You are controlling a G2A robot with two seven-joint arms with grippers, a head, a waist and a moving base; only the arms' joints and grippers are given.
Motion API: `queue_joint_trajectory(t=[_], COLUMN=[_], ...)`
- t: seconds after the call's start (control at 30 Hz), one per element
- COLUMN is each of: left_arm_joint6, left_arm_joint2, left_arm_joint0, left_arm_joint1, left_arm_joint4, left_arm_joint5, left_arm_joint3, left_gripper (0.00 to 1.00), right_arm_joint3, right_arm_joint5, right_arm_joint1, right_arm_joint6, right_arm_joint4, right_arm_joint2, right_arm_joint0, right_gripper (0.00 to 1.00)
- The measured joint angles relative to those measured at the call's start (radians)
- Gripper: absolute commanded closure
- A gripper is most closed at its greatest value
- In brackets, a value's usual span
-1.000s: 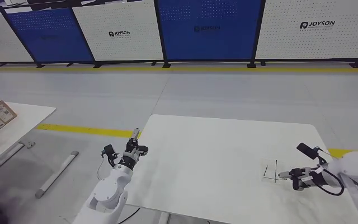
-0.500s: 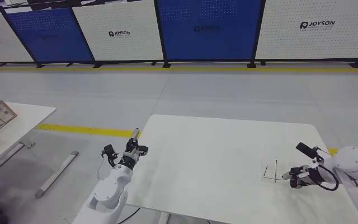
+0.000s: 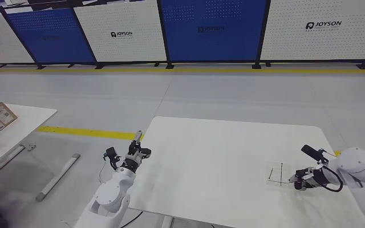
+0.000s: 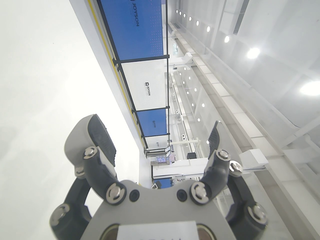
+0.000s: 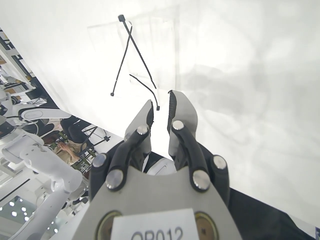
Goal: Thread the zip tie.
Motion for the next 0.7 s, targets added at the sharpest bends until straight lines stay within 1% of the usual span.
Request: queue_joint_trajectory(t=[0.17, 0.23, 0.33, 0.37, 0.43, 0.5, 0.7], left_arm_joint6=[0.0, 0.0, 0.0, 0.0, 0.0, 0.0, 0.0], left_arm_joint2=[0.0, 0.0, 0.0, 0.0, 0.0, 0.0, 0.0], left_arm_joint0=[0.0, 0.0, 0.0, 0.0, 0.0, 0.0, 0.0], left_arm_joint1=[0.0, 0.0, 0.0, 0.0, 0.0, 0.0, 0.0], left_arm_joint4=[0.0, 0.0, 0.0, 0.0, 0.0, 0.0, 0.0], left_arm_joint5=[0.0, 0.0, 0.0, 0.0, 0.0, 0.0, 0.0], left_arm_joint3=[0.0, 0.0, 0.0, 0.0, 0.0, 0.0, 0.0], left_gripper=[0.0, 0.0, 0.0, 0.0, 0.0, 0.0, 0.0], right_arm_joint3=[0.011, 0.017, 0.027, 0.028, 0.03, 0.029, 0.017], right_arm_joint5=[0.0, 0.0, 0.0, 0.0, 0.0, 0.0, 0.0], right_arm_joint1=[-0.007, -0.009, -0.012, -0.013, -0.014, -0.014, -0.011], right_arm_joint6=[-0.001, -0.001, 0.0, 0.0, 0.0, 0.0, 0.002], right_arm_joint4=[0.002, 0.002, -0.001, -0.002, -0.005, -0.006, -0.007], right_arm_joint2=[-0.009, -0.012, -0.016, -0.016, -0.017, -0.015, 0.001], right_arm_joint0=[0.007, 0.011, 0.017, 0.018, 0.02, 0.02, 0.014], right_gripper=[0.84, 0.82, 0.9, 0.91, 0.98, 1.0, 1.0])
